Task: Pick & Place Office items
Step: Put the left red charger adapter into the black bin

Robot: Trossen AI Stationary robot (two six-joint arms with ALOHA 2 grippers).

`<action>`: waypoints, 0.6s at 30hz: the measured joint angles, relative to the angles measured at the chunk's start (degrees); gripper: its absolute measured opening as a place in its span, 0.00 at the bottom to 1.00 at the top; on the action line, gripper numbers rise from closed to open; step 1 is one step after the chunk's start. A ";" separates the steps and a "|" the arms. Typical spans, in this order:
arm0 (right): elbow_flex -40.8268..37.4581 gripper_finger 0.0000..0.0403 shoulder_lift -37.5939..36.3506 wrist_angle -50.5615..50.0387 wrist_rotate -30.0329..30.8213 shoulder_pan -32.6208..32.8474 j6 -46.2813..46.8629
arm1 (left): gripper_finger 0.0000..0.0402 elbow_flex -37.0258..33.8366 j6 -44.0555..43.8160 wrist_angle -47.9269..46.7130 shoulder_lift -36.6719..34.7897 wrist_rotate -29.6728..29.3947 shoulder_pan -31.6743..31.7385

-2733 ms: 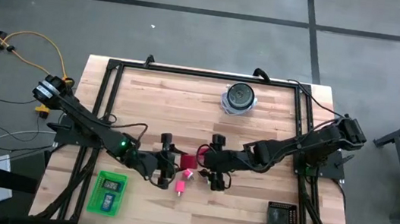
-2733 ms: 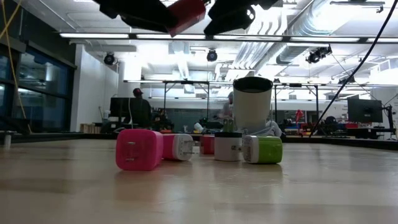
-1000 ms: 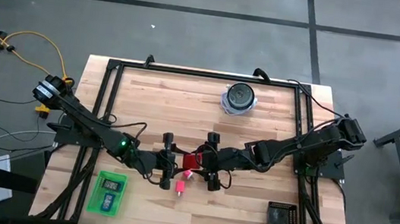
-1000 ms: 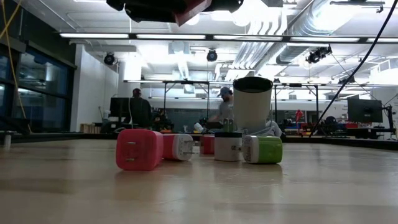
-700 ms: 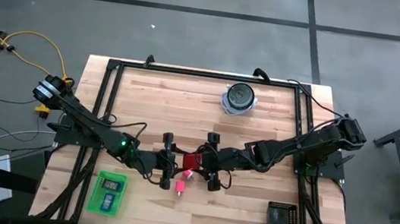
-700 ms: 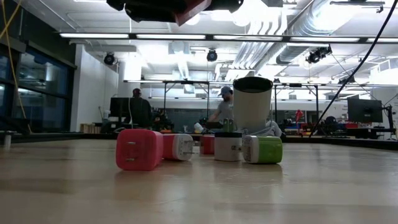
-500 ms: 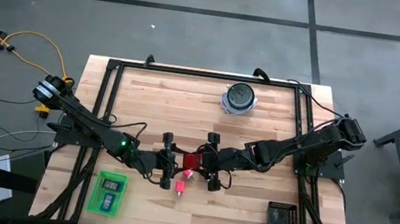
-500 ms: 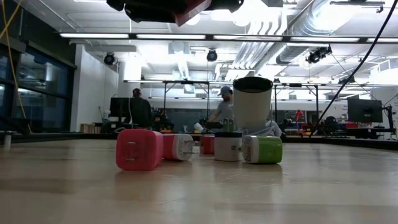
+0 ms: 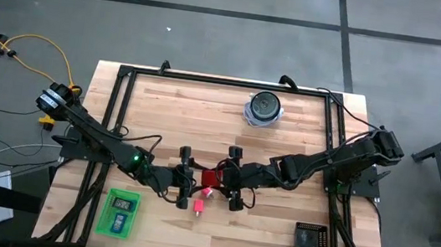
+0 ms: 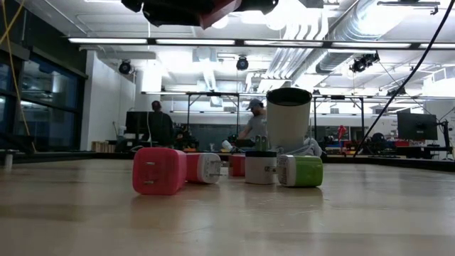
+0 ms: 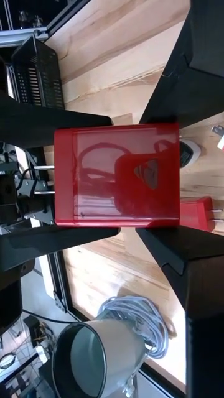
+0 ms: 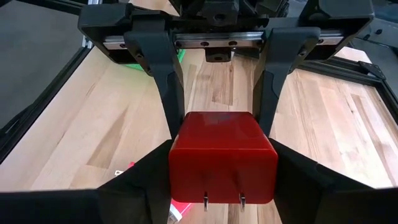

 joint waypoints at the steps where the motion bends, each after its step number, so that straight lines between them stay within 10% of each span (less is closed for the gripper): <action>1: 0.01 0.51 0.00 0.02 -0.07 0.02 -0.02 | 0.57 0.00 0.00 0.02 0.00 0.05 0.00; 18: 0.01 0.50 0.00 -0.02 -0.17 0.02 -0.02 | 0.57 0.00 -0.09 0.00 0.00 -0.38 -0.02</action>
